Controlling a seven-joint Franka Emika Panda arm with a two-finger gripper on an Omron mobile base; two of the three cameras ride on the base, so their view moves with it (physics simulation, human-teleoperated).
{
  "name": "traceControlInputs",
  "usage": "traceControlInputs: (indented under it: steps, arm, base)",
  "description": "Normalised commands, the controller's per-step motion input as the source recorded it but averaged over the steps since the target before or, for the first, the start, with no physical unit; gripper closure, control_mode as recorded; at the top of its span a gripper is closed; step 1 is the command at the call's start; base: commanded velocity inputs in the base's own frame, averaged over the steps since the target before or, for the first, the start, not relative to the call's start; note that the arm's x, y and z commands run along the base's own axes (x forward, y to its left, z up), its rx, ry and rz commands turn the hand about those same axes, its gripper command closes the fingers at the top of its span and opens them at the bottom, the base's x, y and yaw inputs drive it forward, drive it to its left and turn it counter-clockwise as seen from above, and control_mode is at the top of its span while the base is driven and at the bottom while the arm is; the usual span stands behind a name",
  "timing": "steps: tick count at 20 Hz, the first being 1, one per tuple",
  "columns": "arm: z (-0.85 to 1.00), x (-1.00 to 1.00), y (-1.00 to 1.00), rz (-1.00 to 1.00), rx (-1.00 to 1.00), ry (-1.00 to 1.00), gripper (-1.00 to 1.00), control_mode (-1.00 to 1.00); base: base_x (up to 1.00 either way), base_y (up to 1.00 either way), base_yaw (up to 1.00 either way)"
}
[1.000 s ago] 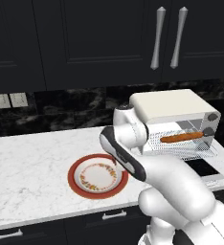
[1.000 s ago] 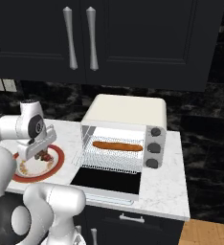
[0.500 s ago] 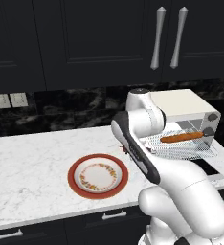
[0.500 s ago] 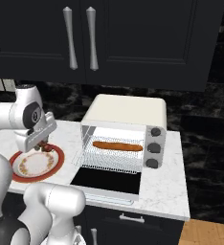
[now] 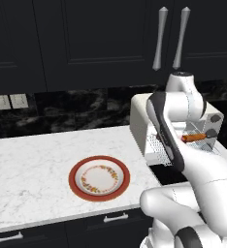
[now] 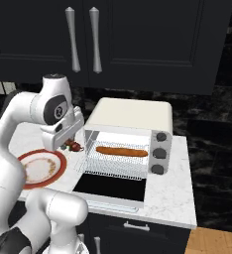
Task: Pick up the kebab skewer and baguette bread, and place them inside the toaster oven. Close the toaster oven door and start by setting the timer.
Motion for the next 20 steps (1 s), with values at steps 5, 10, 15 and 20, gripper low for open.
traceControlInputs:
  steps: [5,10,15,20]
  arm:
    - [0.18,-0.12,-1.00,-0.02,0.00,0.06,1.00,-1.00]
    - [-0.27,-0.04,-0.94,0.15,0.00,-0.03,1.00,-1.00]
    - [-0.47,0.01,-0.60,0.29,0.06,-0.20,1.00,-1.00]
    - [-0.45,0.30,-0.34,0.18,0.07,-0.22,1.00,-1.00]
  base:
    - [0.00,0.00,0.00]
    - [0.00,0.00,0.00]
    - [0.00,0.00,0.00]
    - [0.00,0.00,0.00]
